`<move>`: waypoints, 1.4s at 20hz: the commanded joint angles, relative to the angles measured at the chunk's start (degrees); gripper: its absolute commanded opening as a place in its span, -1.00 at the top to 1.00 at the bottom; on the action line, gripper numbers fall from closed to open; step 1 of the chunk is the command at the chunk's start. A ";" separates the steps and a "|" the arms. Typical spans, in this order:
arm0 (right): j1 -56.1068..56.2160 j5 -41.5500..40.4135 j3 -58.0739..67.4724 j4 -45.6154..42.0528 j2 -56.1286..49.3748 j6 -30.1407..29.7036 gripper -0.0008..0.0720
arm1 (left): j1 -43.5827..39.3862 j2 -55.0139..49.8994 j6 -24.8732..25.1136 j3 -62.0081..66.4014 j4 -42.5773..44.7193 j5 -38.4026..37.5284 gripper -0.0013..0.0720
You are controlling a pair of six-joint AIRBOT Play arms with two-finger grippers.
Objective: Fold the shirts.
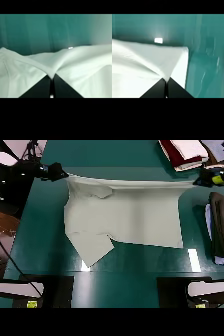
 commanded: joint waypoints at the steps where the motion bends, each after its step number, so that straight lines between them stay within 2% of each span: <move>1: 3.56 -8.15 6.56 -0.92 -6.14 0.70 0.94 | -0.04 -3.85 5.03 -0.13 -0.68 6.56 0.90; 3: 3.89 -8.46 8.33 -0.98 -6.34 0.55 0.94 | 0.15 -3.78 6.03 0.83 -0.02 4.83 0.90; 5: 3.89 -5.51 7.26 -1.18 -5.62 0.52 0.94 | 0.13 -2.97 6.01 1.14 4.24 0.92 0.91; 8: 4.50 -4.22 -2.10 -4.96 -2.01 0.52 0.95 | -0.04 -2.82 5.99 -0.02 11.23 -5.35 0.91; 12: 6.64 -9.25 -15.67 -6.40 1.68 0.61 0.95 | -0.04 -2.89 5.99 -7.34 12.22 -3.23 0.90; 15: 8.31 -11.50 -20.87 -6.23 1.68 1.20 0.94 | -0.02 -2.89 5.99 -12.00 12.26 -1.36 0.90; 17: 9.70 -11.78 -22.73 -6.23 1.68 1.22 0.93 | -0.02 -2.89 4.22 -12.72 12.39 -1.49 0.89; 18: 10.47 -11.69 -23.08 -6.25 1.68 1.22 0.93 | -0.02 -2.82 2.54 -12.72 12.37 -1.55 0.66; 19: 10.80 -11.32 -23.04 -6.32 1.68 1.20 0.83 | -0.02 -2.82 1.38 -12.72 12.39 -1.88 -0.12; 20: 10.82 -10.54 -22.51 -6.32 1.73 1.22 0.23 | 0.11 -2.82 0.81 -12.63 12.44 -2.86 -0.73; 21: 10.73 -8.79 -21.55 -6.38 1.73 1.22 0.02 | 0.44 -2.82 0.44 -12.13 12.68 -4.83 -0.66; 24: 8.31 -1.64 -19.17 -6.45 4.28 1.16 0.02 | 3.43 -0.48 -0.50 -10.78 14.82 -11.61 -0.67; 28: 2.73 -0.42 -26.71 -6.27 15.21 1.18 0.03 | 7.91 9.55 -0.63 -17.51 17.20 -15.52 -0.67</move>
